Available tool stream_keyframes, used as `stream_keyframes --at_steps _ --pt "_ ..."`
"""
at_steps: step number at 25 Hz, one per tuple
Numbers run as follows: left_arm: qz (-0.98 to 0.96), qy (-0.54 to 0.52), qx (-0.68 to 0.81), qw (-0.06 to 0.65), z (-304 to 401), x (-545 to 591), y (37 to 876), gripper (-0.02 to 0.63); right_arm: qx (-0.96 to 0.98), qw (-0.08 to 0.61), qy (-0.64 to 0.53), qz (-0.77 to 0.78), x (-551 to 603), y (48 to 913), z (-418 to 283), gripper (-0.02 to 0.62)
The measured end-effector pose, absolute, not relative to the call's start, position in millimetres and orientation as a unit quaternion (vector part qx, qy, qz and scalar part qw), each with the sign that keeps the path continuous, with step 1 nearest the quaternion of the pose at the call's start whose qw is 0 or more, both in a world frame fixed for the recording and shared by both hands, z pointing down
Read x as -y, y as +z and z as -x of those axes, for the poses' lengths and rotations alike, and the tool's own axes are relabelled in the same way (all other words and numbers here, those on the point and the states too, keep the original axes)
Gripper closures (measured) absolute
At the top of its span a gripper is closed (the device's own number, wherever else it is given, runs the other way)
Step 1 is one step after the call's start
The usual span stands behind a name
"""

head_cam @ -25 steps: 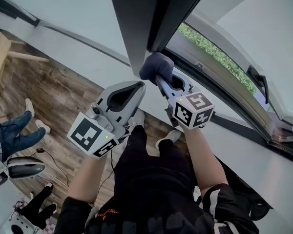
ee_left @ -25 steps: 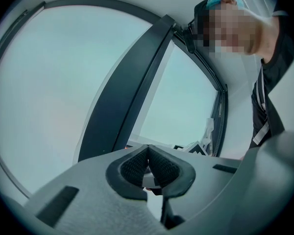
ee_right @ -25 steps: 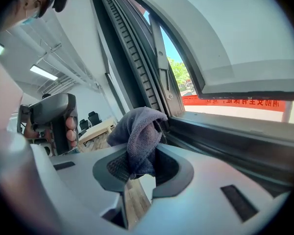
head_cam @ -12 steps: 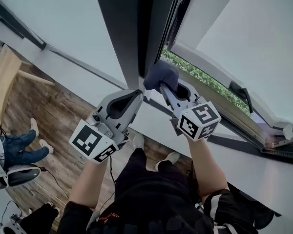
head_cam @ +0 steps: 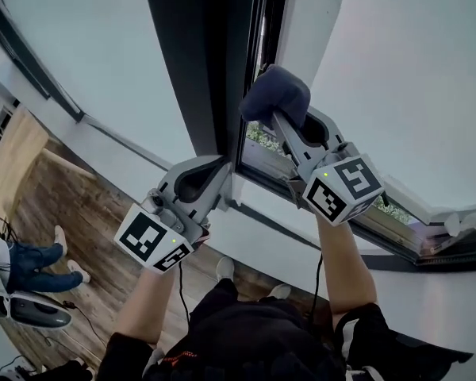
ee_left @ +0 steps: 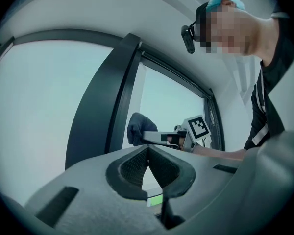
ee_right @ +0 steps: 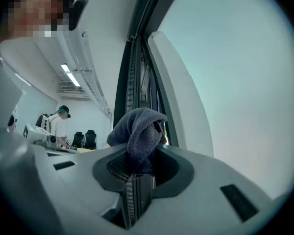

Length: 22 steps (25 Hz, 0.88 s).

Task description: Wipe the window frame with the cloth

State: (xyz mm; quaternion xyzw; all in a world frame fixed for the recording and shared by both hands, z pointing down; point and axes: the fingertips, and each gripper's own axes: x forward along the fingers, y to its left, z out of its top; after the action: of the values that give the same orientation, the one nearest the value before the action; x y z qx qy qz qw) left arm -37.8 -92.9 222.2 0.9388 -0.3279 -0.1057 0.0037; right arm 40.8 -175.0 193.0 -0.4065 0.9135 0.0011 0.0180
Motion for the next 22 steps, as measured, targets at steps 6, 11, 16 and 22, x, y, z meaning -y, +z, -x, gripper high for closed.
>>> stream_keyframes --at_steps 6,11,16,22 --pt "-0.939 -0.121 0.321 -0.033 28 90 185 0.586 -0.909 0.059 0.076 0.405 174 100 -49 0.515" --pt "-0.937 -0.129 0.319 -0.052 24 83 168 0.586 -0.903 0.088 0.128 0.401 167 35 -51 0.515" --pt "-0.935 -0.134 0.323 -0.059 25 82 163 0.586 -0.898 0.104 0.159 0.397 167 -4 -47 0.515" --pt "-0.933 -0.133 0.329 -0.061 30 85 165 0.586 -0.900 0.105 0.162 0.391 175 -7 -39 0.515"
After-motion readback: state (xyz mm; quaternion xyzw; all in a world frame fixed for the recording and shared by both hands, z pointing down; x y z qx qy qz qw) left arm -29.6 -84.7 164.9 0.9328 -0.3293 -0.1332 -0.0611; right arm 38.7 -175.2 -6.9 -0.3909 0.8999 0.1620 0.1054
